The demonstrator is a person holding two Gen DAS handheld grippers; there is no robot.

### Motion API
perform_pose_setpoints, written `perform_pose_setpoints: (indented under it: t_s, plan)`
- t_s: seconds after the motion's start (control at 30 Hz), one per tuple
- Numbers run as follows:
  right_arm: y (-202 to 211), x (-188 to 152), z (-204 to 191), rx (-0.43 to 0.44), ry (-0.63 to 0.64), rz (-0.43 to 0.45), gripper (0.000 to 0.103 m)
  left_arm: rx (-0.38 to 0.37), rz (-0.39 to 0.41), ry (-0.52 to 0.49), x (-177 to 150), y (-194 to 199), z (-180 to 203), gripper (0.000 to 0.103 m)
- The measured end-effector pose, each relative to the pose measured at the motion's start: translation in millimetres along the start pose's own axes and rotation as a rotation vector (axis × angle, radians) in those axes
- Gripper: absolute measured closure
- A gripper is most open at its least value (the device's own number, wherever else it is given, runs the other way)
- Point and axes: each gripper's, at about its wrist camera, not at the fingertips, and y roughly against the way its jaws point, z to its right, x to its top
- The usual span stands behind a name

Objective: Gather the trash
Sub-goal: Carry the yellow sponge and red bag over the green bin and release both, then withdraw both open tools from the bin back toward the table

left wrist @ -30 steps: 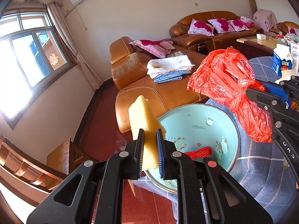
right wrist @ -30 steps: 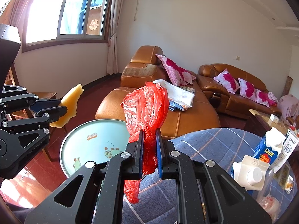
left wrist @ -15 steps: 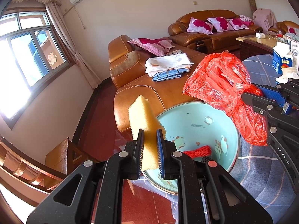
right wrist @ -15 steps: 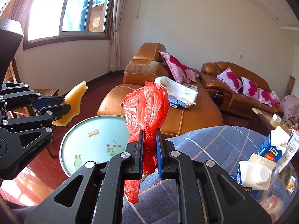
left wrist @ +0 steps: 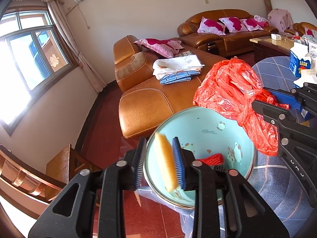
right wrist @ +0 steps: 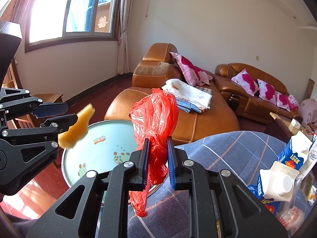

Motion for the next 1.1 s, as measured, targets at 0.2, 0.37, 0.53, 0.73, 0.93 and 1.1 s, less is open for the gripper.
perform_pose_setpoints:
  t_s: [0.2,0.37,0.53,0.73,0.93,1.1]
  plan:
    - [-1.5,-2.6,0.4,-0.011,-0.007,-0.003,0.070,0.006,0.002,0.002,-2.9,-1.6,-0.4,0.053]
    - [-2.0,-3.2,0.9,-0.012,-0.011,-0.002,0.064,0.015,0.004,0.001,-4.2,-1.4,-0.4,0.046]
    - [-4.2,-5.8,2.7,-0.016,-0.016,-0.005,0.062,0.010,0.004,0.004,-5.6,-1.4,-0.2,0.045]
    - [-5.2,-7.9,1.3,-0.026,-0.017,-0.006,0.059,0.007,0.005,0.003,-6.4,-1.9,0.1,0.041]
    - [-5.9,-8.3,1.1,-0.032,-0.020,-0.002,0.056,0.008,0.002,0.007,-7.3,-3.3,0.9,0.036]
    - [-5.8,-9.0,0.4,-0.039,-0.024,0.002,0.050,0.016,0.006,0.008,-7.5,-2.4,-1.5,0.032]
